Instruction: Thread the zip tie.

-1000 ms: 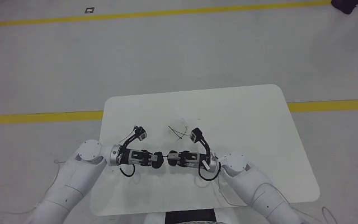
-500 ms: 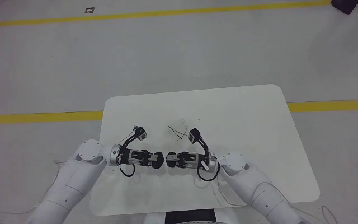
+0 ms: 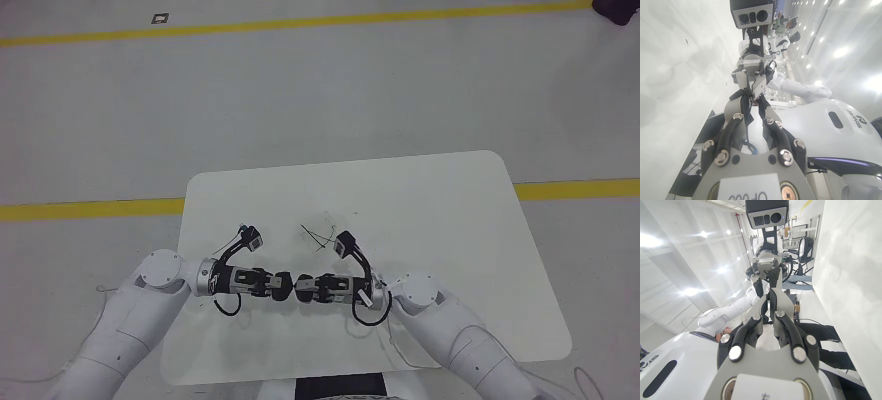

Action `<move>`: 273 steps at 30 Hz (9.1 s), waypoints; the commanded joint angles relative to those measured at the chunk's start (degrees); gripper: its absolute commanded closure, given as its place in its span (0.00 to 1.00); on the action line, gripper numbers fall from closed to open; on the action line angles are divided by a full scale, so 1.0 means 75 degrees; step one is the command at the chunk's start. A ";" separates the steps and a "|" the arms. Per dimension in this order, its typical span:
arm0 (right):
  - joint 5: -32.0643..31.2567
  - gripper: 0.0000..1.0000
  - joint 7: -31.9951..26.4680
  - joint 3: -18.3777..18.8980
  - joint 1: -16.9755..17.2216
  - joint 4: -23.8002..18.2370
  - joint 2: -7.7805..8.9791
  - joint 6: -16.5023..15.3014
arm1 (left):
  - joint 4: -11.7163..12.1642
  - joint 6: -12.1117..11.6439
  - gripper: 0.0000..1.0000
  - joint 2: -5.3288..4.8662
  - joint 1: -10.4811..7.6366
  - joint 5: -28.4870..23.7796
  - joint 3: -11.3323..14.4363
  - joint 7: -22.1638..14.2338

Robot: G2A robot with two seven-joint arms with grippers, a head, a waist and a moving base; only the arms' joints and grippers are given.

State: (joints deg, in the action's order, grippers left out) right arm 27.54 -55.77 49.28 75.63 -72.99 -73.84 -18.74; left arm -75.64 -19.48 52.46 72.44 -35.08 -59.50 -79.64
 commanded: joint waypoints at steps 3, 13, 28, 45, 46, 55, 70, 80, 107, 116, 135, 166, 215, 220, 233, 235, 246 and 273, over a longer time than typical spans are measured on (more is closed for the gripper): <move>-0.0006 1.00 0.0018 -0.0030 -0.0004 -0.0012 -0.0002 -0.0001 | 0.0000 0.0000 0.88 0.0000 0.0000 0.0000 0.0000 0.0000; -0.0014 1.00 0.0077 -0.0094 -0.0013 -0.0015 -0.0008 -0.0016 | 0.0000 0.0000 1.00 0.0000 0.0000 0.0000 0.0000 0.0000; -0.0158 0.00 0.0265 0.0154 0.0151 -0.0207 0.0103 0.0032 | 0.0000 0.0000 1.00 0.0000 0.0000 0.0000 0.0000 0.0000; -0.0363 0.00 0.0461 0.0506 0.0379 -0.0526 0.0234 0.0010 | 0.0000 0.0000 1.00 0.0000 0.0000 0.0000 0.0000 0.0000; -0.0363 0.00 0.0461 0.0506 0.0379 -0.0526 0.0234 0.0010 | -0.0011 0.0025 1.00 0.0005 0.0022 0.0026 0.0014 0.0164; -0.0363 0.00 0.0461 0.0506 0.0379 -0.0526 0.0234 0.0010 | -0.0095 0.0000 1.00 -0.0078 0.0293 -0.0658 -0.0752 0.0000; -0.0363 0.00 0.0461 0.0506 0.0379 -0.0526 0.0234 0.0010 | -0.0179 0.0000 1.00 -0.0086 0.0364 -0.0682 -0.0796 0.0000; -0.0363 0.00 0.0461 0.0506 0.0379 -0.0526 0.0234 0.0010 | -0.0179 0.0000 1.00 -0.0086 0.0364 -0.0682 -0.0796 0.0000; -0.0363 0.00 0.0461 0.0506 0.0379 -0.0526 0.0234 0.0010 | -0.0316 0.0000 1.00 -0.0244 0.0747 -0.1213 -0.1245 0.0000; -0.0694 0.00 0.0577 0.0481 0.0259 -0.0822 0.0242 0.0246 | -0.0316 0.0000 1.00 -0.0244 0.0747 -0.1213 -0.1245 0.0000; -0.3893 0.00 0.2094 0.0187 -0.0661 -0.2742 0.0339 0.4785 | -0.0316 0.0000 1.00 -0.0244 0.0747 -0.1213 -0.1245 0.0000; -0.6629 0.00 0.1149 -0.0992 -0.2782 -0.0913 -0.0442 0.4990 | -0.0316 0.0000 1.00 -0.0244 0.0747 -0.1213 -0.1245 0.0000; -0.7780 0.77 0.0283 -0.1967 -0.4056 0.1565 -0.1516 0.5096 | -0.0316 0.0000 1.00 -0.0244 0.0747 -0.1213 -0.1245 0.0000; -0.8172 0.77 0.0112 -0.1955 -0.4146 0.1946 -0.1738 0.5096 | -0.0316 0.0000 1.00 -0.0244 0.0747 -0.1213 -0.1245 0.0000; -0.9412 0.76 -0.0395 -0.1371 -0.4024 0.2268 -0.2082 0.5096 | -0.0316 0.0000 1.00 -0.0244 0.0747 -0.1213 -0.1245 0.0000; -0.9659 0.76 -0.0498 -0.1220 -0.3955 0.2252 -0.2137 0.5096 | -0.0316 0.0000 1.00 -0.0244 0.0747 -0.1213 -0.1245 0.0000; -1.0956 0.76 -0.1038 -0.0390 -0.3495 0.1967 -0.2422 0.5096 | -0.0316 0.0000 1.00 -0.0244 0.0747 -0.1213 -0.1245 0.0000; -1.0984 0.81 -0.0937 -0.0379 -0.3442 0.2441 -0.2888 0.4945 | -0.0316 0.0000 1.00 -0.0244 0.0747 -0.1213 -0.1245 0.0000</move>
State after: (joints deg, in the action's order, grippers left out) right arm -54.93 -62.82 46.49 49.84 -54.79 -95.46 18.45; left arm -78.00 -19.48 50.62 78.04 -44.18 -68.83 -79.64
